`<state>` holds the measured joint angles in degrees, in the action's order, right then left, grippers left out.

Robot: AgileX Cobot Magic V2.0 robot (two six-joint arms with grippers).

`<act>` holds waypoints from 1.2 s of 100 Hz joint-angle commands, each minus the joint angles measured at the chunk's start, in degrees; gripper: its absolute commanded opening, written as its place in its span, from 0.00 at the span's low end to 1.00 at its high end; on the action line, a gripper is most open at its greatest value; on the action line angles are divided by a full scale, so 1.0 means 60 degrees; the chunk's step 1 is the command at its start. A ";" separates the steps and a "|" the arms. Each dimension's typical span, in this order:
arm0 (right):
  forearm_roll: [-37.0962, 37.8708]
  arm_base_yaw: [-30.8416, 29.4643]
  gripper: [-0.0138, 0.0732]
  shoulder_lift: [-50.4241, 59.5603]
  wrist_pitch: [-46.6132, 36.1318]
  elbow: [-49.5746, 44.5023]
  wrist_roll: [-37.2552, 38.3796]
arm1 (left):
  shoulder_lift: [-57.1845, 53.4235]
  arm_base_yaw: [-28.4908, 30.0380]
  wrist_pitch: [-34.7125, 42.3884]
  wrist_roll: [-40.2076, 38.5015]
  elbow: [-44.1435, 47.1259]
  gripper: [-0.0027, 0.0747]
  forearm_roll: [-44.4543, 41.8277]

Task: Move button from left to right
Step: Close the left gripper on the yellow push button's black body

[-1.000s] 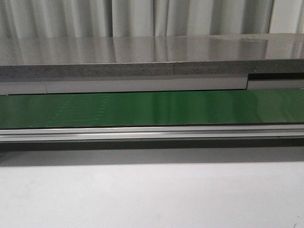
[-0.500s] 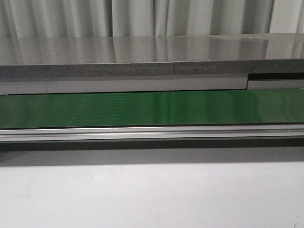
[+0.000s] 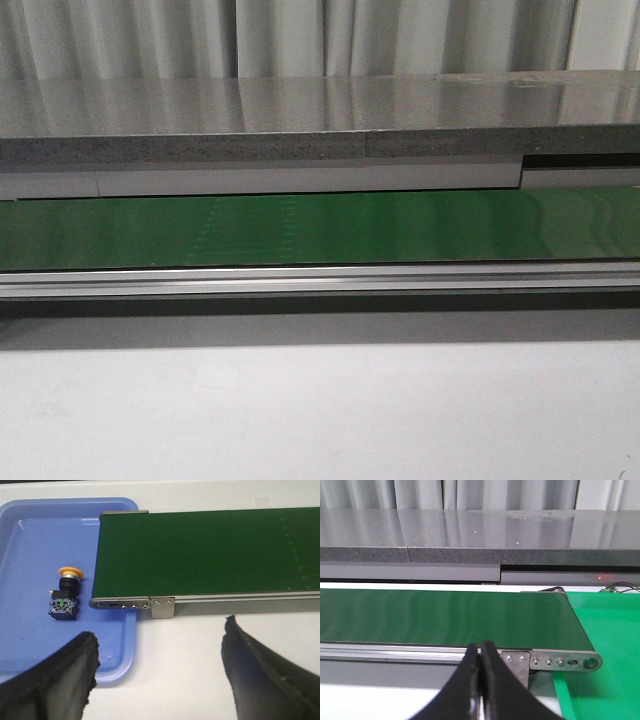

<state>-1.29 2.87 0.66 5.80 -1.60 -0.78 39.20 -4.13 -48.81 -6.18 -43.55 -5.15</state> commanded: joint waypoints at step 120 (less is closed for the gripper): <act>-0.0008 0.0001 0.08 0.0164 -0.0791 0.0143 -0.0077 | 0.9849 0.4488 -0.0722 0.1030 -0.6650 0.70 0.0537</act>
<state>-1.29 2.87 0.66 5.80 -1.60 -0.78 98.25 22.75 -55.00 -0.58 -81.40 -3.23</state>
